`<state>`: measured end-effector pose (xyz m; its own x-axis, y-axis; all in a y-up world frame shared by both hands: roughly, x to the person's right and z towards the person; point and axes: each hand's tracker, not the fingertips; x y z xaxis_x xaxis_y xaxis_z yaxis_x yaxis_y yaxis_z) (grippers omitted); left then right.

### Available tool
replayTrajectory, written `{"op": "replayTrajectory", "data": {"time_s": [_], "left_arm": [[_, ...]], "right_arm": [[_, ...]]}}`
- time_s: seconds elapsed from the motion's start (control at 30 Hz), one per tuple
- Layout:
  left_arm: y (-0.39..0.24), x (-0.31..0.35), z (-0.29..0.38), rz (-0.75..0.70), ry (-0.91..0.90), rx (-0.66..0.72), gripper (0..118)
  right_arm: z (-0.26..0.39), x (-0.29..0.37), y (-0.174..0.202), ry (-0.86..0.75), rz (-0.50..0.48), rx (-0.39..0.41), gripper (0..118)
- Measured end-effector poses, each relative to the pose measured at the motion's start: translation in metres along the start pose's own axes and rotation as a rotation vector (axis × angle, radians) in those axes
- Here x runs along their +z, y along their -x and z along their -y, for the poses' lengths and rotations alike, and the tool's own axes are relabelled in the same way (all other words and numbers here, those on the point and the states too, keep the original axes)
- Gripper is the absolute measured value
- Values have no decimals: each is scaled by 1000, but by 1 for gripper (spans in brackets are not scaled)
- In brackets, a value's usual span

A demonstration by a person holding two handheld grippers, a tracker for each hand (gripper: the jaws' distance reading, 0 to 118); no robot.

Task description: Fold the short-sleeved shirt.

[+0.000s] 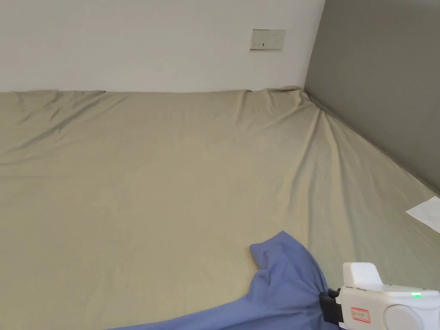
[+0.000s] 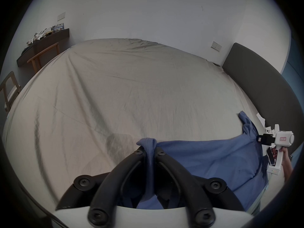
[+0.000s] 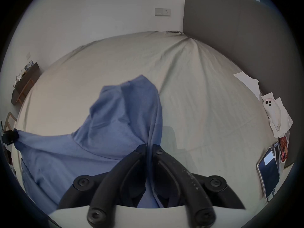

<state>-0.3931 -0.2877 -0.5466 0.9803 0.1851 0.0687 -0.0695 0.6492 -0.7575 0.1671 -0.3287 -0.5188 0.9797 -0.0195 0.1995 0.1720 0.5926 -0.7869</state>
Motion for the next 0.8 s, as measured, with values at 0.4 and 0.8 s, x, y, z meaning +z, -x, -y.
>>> {"op": "replayTrajectory", "data": {"time_s": [0.4,0.8], "left_arm": [[11,114,55,4,-77,32,8],[25,129,165,-36,76,99,8]], "right_arm": [[65,155,-16,-212,-92,-72,11],[195,167,-17,-35,2,-177,11]]}}
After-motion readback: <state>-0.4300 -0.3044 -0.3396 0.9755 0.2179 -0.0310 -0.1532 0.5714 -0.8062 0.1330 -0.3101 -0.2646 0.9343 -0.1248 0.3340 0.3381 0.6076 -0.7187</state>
